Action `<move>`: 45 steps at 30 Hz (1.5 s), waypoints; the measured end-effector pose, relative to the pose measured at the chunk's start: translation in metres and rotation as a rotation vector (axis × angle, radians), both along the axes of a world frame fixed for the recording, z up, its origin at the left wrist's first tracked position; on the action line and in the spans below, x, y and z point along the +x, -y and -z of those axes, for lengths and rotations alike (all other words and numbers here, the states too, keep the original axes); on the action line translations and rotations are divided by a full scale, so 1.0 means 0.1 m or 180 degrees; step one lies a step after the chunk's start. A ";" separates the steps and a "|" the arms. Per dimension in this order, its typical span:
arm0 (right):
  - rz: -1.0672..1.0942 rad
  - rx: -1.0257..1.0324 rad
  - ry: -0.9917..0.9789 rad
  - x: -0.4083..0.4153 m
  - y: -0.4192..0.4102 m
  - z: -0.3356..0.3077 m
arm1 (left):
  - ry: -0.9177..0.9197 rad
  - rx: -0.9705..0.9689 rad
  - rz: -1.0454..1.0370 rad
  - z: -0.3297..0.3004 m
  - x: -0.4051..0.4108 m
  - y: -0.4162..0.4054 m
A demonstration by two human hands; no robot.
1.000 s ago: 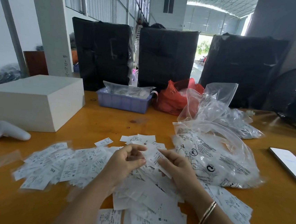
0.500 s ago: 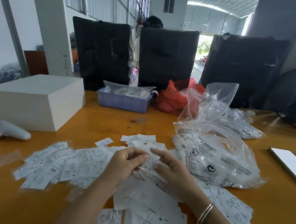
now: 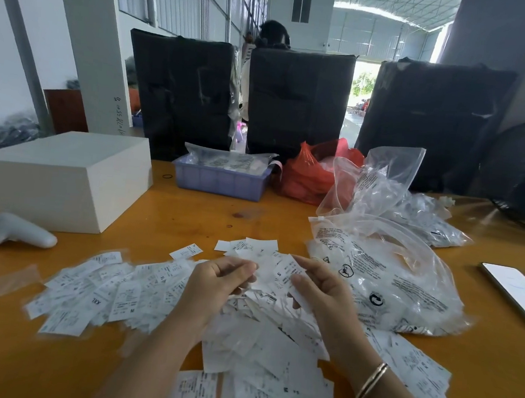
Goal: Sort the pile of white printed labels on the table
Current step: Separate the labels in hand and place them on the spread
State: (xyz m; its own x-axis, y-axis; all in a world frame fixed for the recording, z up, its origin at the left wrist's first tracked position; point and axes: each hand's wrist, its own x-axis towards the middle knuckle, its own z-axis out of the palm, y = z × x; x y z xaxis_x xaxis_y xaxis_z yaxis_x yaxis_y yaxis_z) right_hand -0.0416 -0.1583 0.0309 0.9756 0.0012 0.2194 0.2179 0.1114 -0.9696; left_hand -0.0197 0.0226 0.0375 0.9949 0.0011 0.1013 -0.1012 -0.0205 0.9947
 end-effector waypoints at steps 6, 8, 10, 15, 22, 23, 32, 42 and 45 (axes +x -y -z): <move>-0.0099 -0.0019 -0.0015 0.00 0.00 0.00 | 0.0019 0.0065 0.0061 0.00 -0.01 -0.01; -0.0131 -0.0088 -0.0016 -0.01 -0.02 0.00 | 0.0023 0.0147 0.0120 0.00 -0.02 -0.01; -0.0104 -0.0153 0.0016 -0.01 -0.03 0.00 | 0.0033 0.0207 0.0206 -0.01 -0.04 -0.01; 0.0233 0.0026 0.0100 0.01 0.04 0.00 | 0.0012 0.0049 0.0286 -0.02 -0.04 -0.01; 0.0055 -0.0339 0.0238 0.01 0.02 0.02 | -0.0050 0.0059 0.0348 -0.01 -0.04 -0.01; 0.0076 -0.0398 0.0250 0.02 0.01 0.02 | -0.0058 0.0067 0.0351 -0.01 -0.04 -0.02; 0.0013 -0.0072 0.0352 0.00 0.05 0.00 | -0.0191 -0.0209 0.0413 -0.02 -0.05 -0.01; 0.0088 -0.0682 0.0453 0.03 0.02 0.04 | -0.0270 -0.0102 0.0522 -0.03 -0.06 0.00; 0.0110 -0.0877 0.0544 0.03 0.01 0.03 | -0.0300 0.0009 0.0589 -0.02 -0.05 0.00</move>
State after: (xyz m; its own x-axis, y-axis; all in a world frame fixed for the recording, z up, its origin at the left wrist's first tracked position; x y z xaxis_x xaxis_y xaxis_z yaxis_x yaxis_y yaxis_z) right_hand -0.0390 -0.1591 0.0279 0.9252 0.0510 0.3759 0.3791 -0.1605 -0.9113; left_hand -0.0246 0.0226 0.0393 0.9831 -0.1828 0.0075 -0.0100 -0.0129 0.9999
